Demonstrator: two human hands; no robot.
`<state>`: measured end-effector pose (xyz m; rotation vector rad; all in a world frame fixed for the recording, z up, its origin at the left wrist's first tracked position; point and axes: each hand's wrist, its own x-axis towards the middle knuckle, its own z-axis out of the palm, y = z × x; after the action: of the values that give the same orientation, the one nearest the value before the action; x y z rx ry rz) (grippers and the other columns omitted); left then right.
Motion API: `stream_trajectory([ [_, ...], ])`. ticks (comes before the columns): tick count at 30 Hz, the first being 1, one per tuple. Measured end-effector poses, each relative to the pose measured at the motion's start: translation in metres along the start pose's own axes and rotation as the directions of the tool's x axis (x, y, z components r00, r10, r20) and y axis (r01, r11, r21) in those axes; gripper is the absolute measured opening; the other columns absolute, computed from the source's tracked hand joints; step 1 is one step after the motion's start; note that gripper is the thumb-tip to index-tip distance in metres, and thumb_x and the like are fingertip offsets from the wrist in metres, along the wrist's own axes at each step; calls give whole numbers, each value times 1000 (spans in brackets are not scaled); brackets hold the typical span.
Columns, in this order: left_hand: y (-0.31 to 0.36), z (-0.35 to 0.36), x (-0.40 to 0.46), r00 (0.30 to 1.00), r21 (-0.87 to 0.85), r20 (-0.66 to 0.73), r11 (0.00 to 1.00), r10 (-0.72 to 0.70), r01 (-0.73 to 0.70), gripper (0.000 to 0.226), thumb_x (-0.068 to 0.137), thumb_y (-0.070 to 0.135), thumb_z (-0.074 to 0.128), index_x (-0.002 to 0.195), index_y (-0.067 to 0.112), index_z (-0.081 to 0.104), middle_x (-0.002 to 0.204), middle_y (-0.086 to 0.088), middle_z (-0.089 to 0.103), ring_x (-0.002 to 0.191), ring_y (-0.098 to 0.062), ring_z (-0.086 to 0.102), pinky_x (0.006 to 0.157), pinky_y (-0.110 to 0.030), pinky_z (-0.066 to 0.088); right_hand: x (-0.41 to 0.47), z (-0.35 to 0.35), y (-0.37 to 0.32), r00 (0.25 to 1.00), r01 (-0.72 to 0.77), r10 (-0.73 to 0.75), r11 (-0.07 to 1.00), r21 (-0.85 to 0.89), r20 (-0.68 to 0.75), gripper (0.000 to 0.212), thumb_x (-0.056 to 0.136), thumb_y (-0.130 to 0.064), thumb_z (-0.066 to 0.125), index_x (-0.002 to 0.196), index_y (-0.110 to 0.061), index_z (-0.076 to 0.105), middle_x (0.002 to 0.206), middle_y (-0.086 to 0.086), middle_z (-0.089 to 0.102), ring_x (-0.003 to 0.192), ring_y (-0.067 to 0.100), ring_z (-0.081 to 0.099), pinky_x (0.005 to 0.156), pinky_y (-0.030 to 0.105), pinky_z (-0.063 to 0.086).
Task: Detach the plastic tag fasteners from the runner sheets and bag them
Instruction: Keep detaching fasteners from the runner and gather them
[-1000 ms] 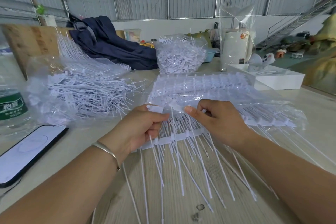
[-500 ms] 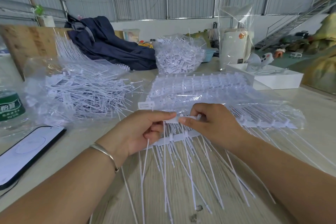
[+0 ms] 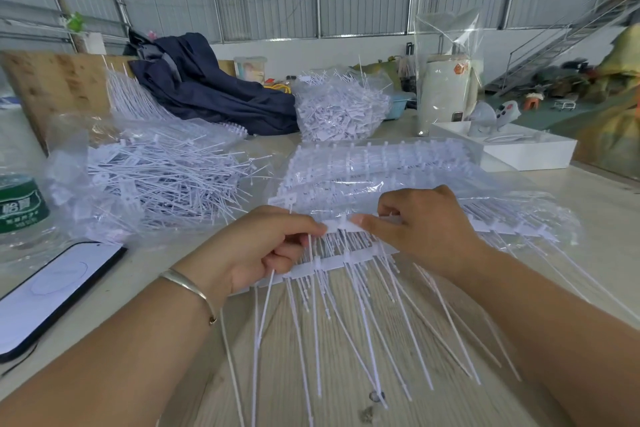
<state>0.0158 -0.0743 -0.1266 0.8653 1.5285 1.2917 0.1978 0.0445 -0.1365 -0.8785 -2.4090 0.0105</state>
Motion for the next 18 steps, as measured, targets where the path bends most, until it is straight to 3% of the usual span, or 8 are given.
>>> stream_trajectory([
  [2, 1, -3, -2, 998, -86, 56, 996, 39, -34, 20, 79, 5, 71, 68, 8, 55, 57, 1, 45, 39, -4, 25, 33, -14, 15, 1, -4, 0, 996, -84, 85, 995, 53, -2, 66, 76, -80, 37, 63, -17, 49, 54, -5, 50, 57, 15, 52, 81, 34, 35],
  [5, -1, -5, -2, 990, -141, 102, 987, 97, -83, 19, 70, 13, 73, 74, 8, 55, 65, 0, 43, 39, -3, 25, 34, -14, 15, 0, -7, 0, 987, -159, 153, 965, 211, 45, 70, 69, -82, 38, 58, -14, 43, 54, -2, 43, 54, 16, 46, 61, 30, 35],
  [8, -2, -3, -2, 976, -195, 163, 975, 144, -111, 9, 72, 14, 70, 68, 12, 62, 70, 1, 46, 38, -1, 26, 35, -13, 13, -1, -7, -2, 986, -165, 138, 870, 464, 94, 72, 73, -74, 51, 57, -6, 35, 57, 4, 35, 52, 13, 35, 57, 25, 32],
  [12, -3, -3, -2, 955, -258, 222, 957, 195, -136, 19, 78, 14, 64, 61, 19, 68, 65, 6, 53, 37, 1, 27, 37, -13, 12, -4, -10, -7, 986, -165, 98, 741, 651, 138, 75, 76, -65, 60, 67, 7, 40, 63, 6, 32, 52, 9, 31, 48, 10, 28],
  [14, -6, -1, -2, 937, -321, 271, 938, 222, -129, 11, 76, 15, 72, 68, 17, 66, 66, 7, 52, 36, 2, 28, 37, -13, 13, -4, -11, -11, 987, -154, 76, 703, 694, 142, 74, 74, -65, 59, 67, 7, 42, 60, 2, 34, 50, 6, 33, 47, 7, 29],
  [18, -11, 7, -2, 887, -375, 396, 924, 236, -79, 35, 55, 22, 93, 76, 14, 65, 67, 6, 48, 36, 2, 30, 35, -12, 17, -7, -9, -22, 993, -86, -4, 683, 725, 121, 75, 72, -64, 55, 72, 11, 48, 57, -1, 33, 50, 5, 32, 48, 10, 28],
])
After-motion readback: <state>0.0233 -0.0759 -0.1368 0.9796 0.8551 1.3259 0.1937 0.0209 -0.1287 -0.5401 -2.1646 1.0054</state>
